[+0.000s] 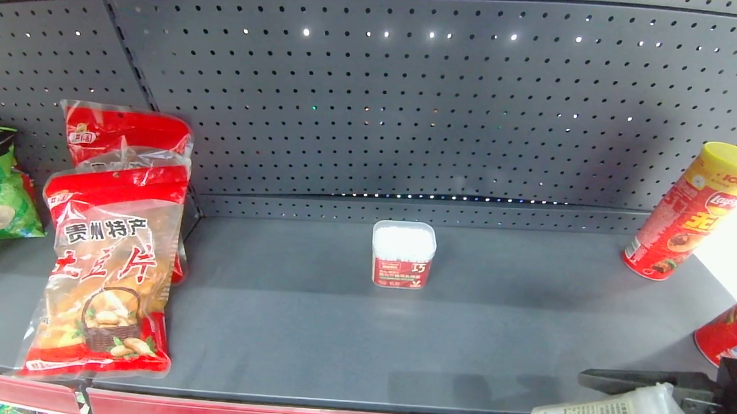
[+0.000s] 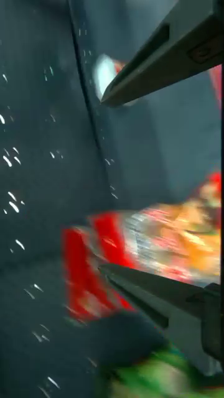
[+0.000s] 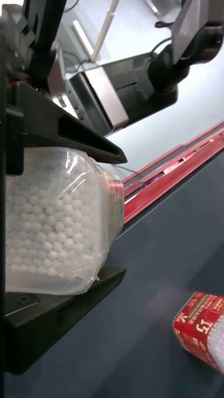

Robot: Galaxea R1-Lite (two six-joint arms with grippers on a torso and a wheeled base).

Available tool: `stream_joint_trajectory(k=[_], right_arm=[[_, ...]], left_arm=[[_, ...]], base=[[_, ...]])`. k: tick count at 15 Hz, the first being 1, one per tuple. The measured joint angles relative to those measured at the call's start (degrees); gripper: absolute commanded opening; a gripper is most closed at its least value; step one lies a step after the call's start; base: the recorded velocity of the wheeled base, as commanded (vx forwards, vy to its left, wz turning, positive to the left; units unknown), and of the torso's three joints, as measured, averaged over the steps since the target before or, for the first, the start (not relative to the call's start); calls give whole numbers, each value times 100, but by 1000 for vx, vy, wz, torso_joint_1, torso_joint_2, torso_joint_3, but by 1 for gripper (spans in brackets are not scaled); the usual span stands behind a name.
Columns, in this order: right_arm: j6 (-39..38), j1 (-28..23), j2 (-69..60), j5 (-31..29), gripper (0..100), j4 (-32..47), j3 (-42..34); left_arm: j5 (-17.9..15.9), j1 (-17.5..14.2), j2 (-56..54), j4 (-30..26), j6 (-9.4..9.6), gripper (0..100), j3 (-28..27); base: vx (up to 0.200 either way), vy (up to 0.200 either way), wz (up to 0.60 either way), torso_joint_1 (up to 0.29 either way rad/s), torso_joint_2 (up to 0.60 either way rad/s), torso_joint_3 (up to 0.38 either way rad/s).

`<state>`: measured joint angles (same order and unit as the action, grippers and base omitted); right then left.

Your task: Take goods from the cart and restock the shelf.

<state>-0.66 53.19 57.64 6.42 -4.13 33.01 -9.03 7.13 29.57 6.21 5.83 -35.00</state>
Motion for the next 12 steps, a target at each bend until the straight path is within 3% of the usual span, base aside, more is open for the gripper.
stream_joint_trajectory(k=[1,4,6,8,10,12], right_arm=[[-67,-22,-20,0,0,-2,-2],[-172,-52,-76,-2,0,0,-9],[-333,-99,-96,38,0,-5,0],[-363,-211,-94,149,0,-10,23],[-366,-388,-78,328,0,-156,26],[-383,-521,-59,361,0,-260,-16]], left_arm=[[-161,245,662,143,30,100,-413],[-801,800,2216,796,-590,100,-944],[-1291,942,2966,1413,-667,100,-753],[-1552,1003,3476,1566,-717,100,-140],[-2038,717,3797,1615,-794,100,319],[-2632,105,4129,2152,-580,100,621]], base=[[0,0,0,0,0,0],[0,0,0,0,0,0],[0,0,0,0,0,0],[0,0,0,0,0,0],[0,0,0,0,0,0],[0,0,0,0,0,0]])
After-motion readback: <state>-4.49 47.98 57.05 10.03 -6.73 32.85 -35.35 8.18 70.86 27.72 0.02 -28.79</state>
